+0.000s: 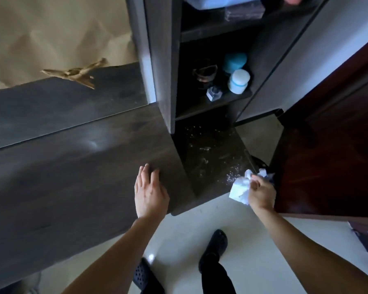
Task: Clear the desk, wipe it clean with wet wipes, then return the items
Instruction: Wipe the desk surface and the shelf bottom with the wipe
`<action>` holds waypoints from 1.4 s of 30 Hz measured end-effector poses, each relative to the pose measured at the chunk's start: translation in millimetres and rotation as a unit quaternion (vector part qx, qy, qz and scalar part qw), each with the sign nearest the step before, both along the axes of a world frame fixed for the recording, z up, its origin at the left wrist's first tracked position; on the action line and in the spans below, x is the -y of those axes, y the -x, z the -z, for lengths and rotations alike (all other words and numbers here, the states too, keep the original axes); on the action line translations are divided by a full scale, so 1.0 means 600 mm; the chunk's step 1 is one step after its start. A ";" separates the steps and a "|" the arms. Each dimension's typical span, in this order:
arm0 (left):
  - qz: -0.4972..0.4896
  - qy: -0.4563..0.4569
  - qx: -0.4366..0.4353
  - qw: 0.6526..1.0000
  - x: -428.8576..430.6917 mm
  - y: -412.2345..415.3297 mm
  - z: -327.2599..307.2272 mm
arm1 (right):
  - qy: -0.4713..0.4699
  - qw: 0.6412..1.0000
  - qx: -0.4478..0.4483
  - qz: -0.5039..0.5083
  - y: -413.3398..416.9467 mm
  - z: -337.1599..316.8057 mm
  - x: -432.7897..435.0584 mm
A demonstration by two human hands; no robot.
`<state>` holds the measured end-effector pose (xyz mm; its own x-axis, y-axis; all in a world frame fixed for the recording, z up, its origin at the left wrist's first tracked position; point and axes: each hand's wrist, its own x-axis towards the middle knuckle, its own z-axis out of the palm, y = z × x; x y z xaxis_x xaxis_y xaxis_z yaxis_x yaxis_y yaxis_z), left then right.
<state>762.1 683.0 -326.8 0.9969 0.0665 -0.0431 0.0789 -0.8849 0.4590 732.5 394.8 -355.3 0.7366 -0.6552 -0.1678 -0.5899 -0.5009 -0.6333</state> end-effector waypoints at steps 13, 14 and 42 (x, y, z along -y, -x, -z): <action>-0.153 -0.088 0.047 0.983 0.115 -0.041 0.056 | 0.130 0.962 -0.023 -0.238 -0.124 0.147 0.162; -0.154 -0.090 0.047 0.983 0.116 -0.040 0.056 | 0.121 0.963 -0.017 -0.239 -0.130 0.155 0.164; -0.144 -0.103 0.041 0.983 0.113 -0.040 0.059 | 0.187 0.955 -0.060 -0.222 -0.102 0.185 0.155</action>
